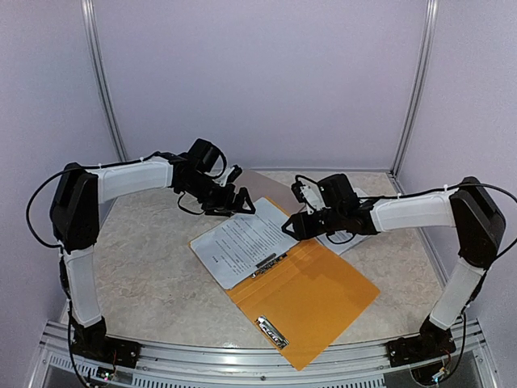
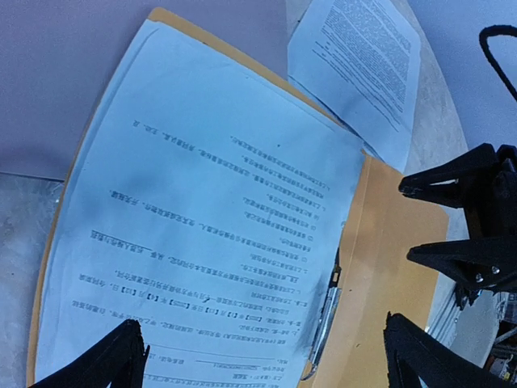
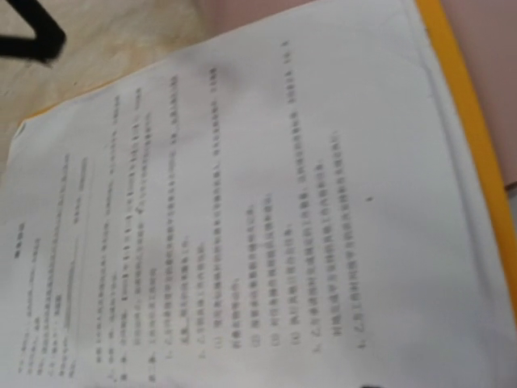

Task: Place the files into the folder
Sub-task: Clamp the file with the spring clip on the folder.

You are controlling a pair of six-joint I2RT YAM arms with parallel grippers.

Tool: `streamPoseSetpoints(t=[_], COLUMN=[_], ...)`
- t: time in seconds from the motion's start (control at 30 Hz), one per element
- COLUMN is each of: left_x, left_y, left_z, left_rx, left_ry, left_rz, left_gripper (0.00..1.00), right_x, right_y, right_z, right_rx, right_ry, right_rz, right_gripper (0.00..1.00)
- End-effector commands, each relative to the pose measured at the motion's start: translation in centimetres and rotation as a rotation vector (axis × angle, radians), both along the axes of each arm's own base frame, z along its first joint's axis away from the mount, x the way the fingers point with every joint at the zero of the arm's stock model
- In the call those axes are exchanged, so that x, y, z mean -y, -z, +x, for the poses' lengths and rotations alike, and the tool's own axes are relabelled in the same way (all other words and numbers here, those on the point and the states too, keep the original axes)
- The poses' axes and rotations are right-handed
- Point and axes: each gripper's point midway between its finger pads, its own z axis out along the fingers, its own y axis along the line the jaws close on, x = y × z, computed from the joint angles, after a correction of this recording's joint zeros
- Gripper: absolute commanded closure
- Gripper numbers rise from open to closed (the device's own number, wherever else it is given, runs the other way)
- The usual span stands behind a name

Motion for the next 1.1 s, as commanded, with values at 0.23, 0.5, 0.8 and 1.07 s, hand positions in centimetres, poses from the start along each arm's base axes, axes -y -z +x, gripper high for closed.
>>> streamPoseSetpoints(t=[0.23, 0.5, 0.8, 1.07], left_x=[4.8, 4.8, 4.2, 4.2], left_y=[2.3, 5.7, 8.8, 10.5], left_z=[-3.2, -4.0, -4.7, -5.1], left_rx=[-0.182, -0.253, -0.294, -0.316], left_ry=[0.086, 0.097, 0.089, 0.085], left_rz=[-0.171, -0.144, -0.112, -0.104], left_gripper=[0.01, 0.01, 0.01, 0.01], right_x=[0.3, 0.8, 1.1, 0.3], right_y=[2.1, 2.3, 2.4, 1.7], right_z=[-2.2, -2.5, -2.6, -2.9], right_rx=[-0.03, -0.031, -0.034, -0.008], right_ry=[-0.025, -0.009, 0.003, -0.037], right_rz=[-0.046, -0.043, -0.046, -0.058], right_gripper=[0.48, 0.48, 0.48, 0.48])
